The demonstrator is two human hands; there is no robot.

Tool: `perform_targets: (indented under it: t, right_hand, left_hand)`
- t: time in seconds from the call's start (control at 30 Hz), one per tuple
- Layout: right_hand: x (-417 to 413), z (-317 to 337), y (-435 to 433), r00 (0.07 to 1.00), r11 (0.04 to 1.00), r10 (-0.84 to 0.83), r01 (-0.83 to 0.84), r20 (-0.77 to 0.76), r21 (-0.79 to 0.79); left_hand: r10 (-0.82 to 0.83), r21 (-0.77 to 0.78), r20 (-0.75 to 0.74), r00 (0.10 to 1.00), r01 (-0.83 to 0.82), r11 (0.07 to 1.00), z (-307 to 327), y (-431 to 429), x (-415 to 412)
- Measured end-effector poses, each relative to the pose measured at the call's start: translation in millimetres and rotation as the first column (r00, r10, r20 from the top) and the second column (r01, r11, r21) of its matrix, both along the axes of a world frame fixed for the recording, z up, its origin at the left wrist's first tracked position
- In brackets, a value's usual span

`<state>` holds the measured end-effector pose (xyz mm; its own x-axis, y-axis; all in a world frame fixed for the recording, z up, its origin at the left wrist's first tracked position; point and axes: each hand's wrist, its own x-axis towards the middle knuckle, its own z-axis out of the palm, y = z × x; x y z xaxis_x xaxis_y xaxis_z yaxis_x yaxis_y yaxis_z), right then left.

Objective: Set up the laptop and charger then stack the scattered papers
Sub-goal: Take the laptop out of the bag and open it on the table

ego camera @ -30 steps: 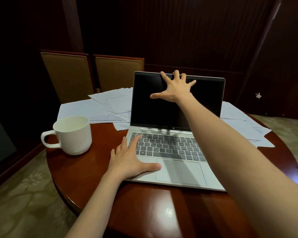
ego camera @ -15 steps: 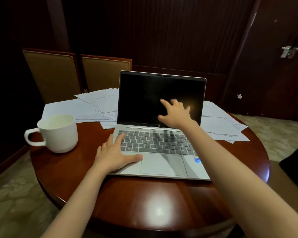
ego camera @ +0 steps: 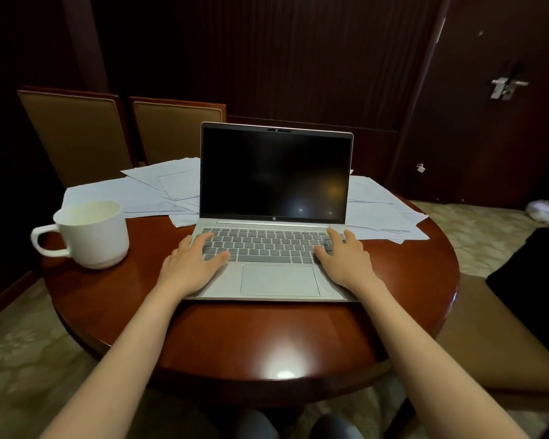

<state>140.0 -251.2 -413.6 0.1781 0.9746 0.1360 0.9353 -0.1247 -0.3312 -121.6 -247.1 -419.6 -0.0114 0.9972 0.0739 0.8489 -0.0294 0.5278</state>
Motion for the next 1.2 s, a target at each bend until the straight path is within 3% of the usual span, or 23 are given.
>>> perform_targets:
  t: [0.3,0.53,0.87,1.2]
  right_hand:
    - [-1.9,0.4,-8.3,1.0,1.0,-0.02,0.02,-0.012,0.003]
    - [1.0,-1.6,-8.8,1.0,1.0,-0.003,0.004,-0.019,0.014]
    - [5.0,-7.5,-2.2,0.999,1.0,-0.015,0.016,-0.048,0.025]
    - [9.7,-0.6,-9.6,0.998,1.0,0.014,-0.015,-0.067,-0.012]
  left_hand:
    - [-0.011,0.04,0.099,0.995,0.007,0.999,-5.0,3.3,-6.3]
    - [-0.018,0.048,0.09,0.996,0.014,0.999,-9.9,6.5,-7.7]
    - [0.016,0.019,-0.095,0.995,-0.014,1.0,-11.0,8.6,0.0]
    - [-0.043,-0.113,0.032,0.999,0.046,0.993,2.6,12.6,-8.2]
